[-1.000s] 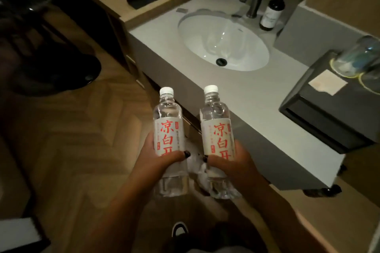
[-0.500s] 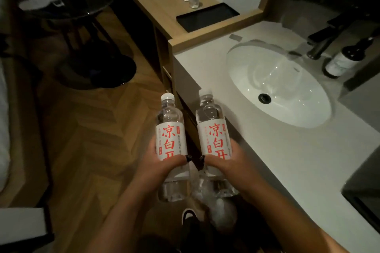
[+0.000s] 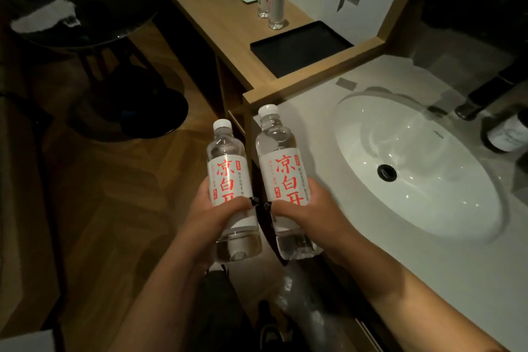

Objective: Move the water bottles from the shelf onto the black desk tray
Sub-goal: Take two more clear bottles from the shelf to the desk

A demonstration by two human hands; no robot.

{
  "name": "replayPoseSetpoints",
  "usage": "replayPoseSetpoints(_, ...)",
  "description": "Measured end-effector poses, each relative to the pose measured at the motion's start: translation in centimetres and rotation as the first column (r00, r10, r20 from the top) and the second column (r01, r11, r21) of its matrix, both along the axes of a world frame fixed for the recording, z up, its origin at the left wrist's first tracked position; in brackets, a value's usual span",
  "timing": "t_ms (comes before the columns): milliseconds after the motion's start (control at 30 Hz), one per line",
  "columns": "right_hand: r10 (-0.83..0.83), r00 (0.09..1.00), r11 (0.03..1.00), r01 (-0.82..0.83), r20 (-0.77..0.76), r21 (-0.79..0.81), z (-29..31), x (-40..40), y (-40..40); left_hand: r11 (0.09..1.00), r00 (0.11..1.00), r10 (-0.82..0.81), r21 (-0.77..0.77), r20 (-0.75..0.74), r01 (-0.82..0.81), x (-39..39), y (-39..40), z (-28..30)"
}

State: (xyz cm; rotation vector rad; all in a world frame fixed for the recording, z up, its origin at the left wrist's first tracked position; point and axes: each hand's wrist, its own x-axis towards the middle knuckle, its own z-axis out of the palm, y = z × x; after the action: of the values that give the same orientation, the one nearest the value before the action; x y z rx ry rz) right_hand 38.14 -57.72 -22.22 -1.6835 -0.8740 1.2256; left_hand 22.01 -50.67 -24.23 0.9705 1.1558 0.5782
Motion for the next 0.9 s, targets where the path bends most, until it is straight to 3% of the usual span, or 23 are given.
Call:
replayPoseSetpoints(167, -0.075, 0.994, 0.997, 0.077, -0.076, 0.027, 1.0, -0.7, 7.9, 0.997, 0.997, -0.075, 0.034, -0.024, 0.076, -0.2, 8.6, 0.8)
replayPoseSetpoints(433, -0.179, 0.923, 0.980, 0.199, -0.341, 0.026, 1.6, -1.8, 21.6, 0.986, 0.986, -0.162, 0.020, -0.046, 0.163, -0.4, 22.6, 1.8)
replayPoseSetpoints(900, -0.299, 0.918, 0.953, 0.299, -0.260, -0.038, 1.7, 6.1, 38.6, 0.976, 0.975, -0.194, -0.085, 0.106, 0.203, 7.9, 41.0, 1.5)
